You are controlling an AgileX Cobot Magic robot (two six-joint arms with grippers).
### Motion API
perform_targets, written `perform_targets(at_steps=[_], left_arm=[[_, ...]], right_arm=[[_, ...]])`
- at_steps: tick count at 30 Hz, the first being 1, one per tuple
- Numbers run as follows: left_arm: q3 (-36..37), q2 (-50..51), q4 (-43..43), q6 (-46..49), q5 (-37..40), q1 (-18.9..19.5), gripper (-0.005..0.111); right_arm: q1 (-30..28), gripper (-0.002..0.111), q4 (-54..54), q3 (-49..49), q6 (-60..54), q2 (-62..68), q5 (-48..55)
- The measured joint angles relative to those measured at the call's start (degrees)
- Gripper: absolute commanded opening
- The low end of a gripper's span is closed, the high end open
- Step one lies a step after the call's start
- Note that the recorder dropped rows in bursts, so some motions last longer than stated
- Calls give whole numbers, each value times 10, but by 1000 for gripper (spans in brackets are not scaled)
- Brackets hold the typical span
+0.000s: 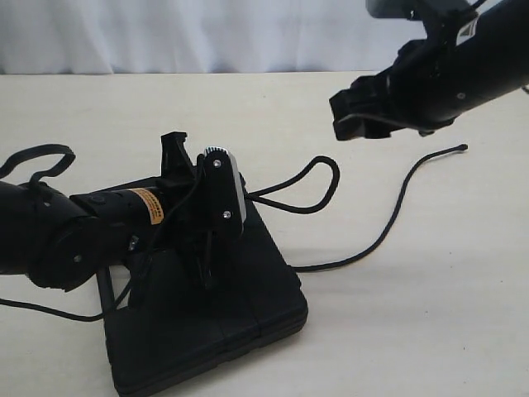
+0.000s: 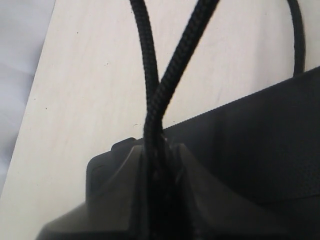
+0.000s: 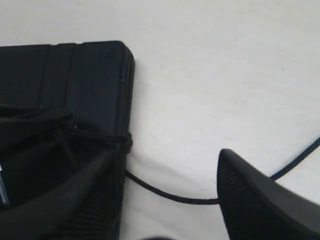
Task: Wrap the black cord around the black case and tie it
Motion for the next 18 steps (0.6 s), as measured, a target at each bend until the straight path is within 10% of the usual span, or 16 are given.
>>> perform_targets(at_steps=[9, 18], left_arm=[[0, 0, 0, -1, -1, 0, 0], [0, 0, 0, -1, -1, 0, 0]], right_arm=[[-26, 56, -281, -15, 237, 69, 21], [-104, 56, -330, -76, 324, 273, 25]])
